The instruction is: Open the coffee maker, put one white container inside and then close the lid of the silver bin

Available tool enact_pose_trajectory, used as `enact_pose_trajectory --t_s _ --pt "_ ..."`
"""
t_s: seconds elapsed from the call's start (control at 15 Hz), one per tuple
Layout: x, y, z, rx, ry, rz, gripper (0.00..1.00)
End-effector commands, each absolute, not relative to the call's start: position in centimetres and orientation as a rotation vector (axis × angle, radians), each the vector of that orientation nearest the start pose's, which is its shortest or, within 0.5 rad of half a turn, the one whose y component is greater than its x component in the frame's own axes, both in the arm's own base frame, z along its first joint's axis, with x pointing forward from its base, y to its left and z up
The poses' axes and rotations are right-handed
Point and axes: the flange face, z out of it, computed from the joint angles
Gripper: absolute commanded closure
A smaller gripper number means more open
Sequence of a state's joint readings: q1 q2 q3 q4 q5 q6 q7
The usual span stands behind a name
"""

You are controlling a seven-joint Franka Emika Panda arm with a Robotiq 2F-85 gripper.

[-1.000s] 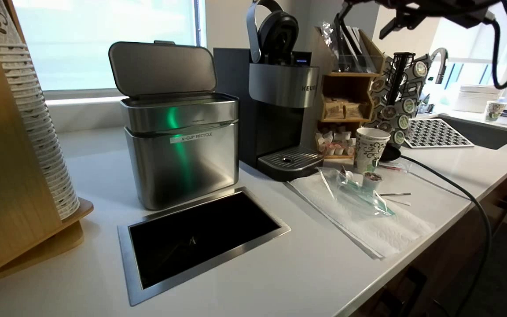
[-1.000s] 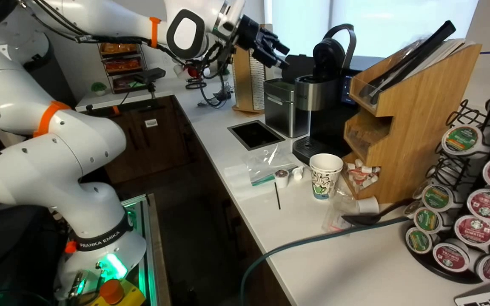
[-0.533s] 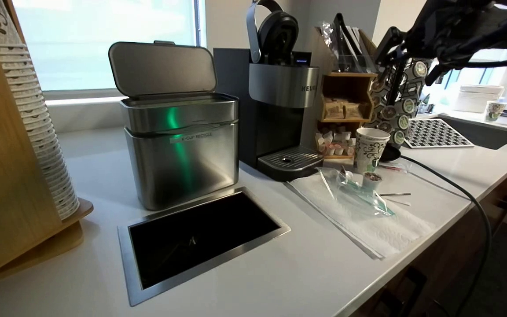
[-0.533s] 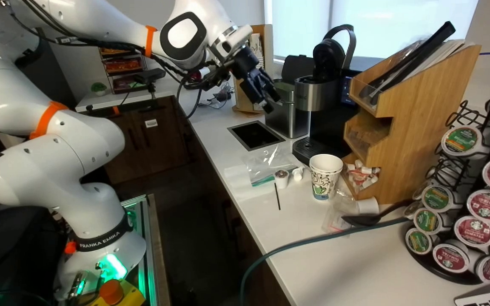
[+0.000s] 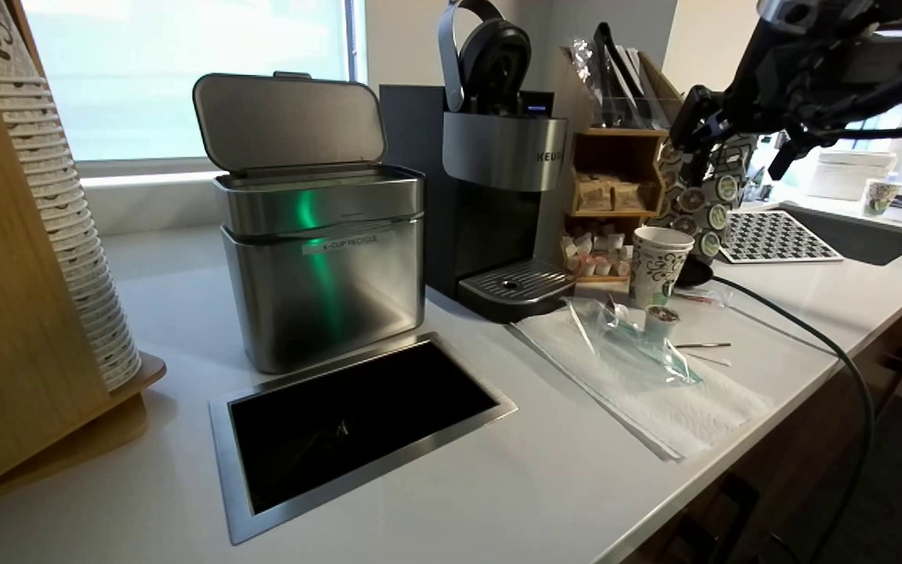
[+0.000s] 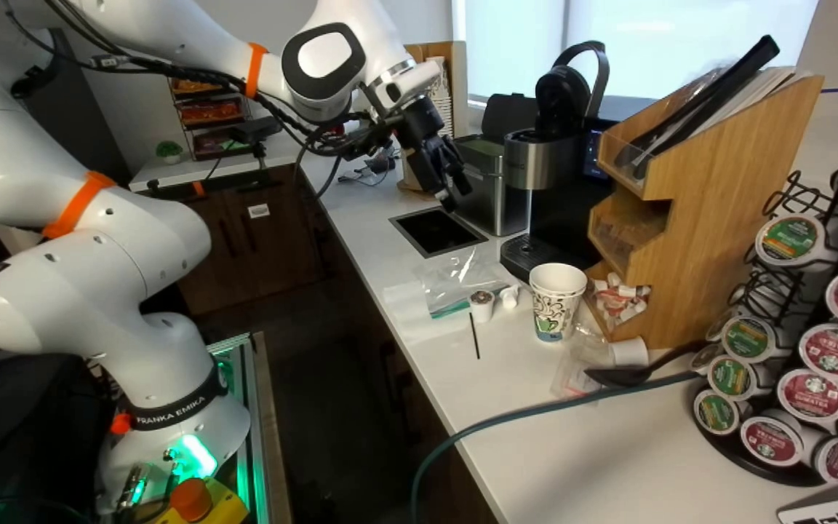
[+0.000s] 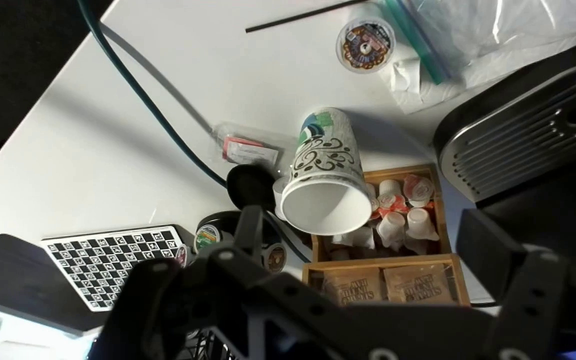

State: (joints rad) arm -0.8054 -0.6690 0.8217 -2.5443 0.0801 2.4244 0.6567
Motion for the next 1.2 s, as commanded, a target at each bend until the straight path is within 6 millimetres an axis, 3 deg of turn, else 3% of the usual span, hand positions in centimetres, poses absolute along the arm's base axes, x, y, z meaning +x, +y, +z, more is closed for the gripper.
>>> enact_pose_trajectory --t_s 0.0,0.4,0.73,0.8,0.93,1.13 --pt "44.5 0.6 43.7 -3.122 1.206 -0.66 0.0" --pt "46.6 -2.1 38.6 -3.069 1.231 -0.398 0.0" --pt "47.7 -2.5 34.1 -3.044 1.296 -0.231 0.0" --pt "46.7 -3.0 35.8 -3.044 1.272 -0.287 0.0" --pt "47.2 -2.8 34.3 -3.039 1.275 -0.238 0.0" --pt "47.9 -3.2 34.1 -3.023 1.316 -0.283 0.0"
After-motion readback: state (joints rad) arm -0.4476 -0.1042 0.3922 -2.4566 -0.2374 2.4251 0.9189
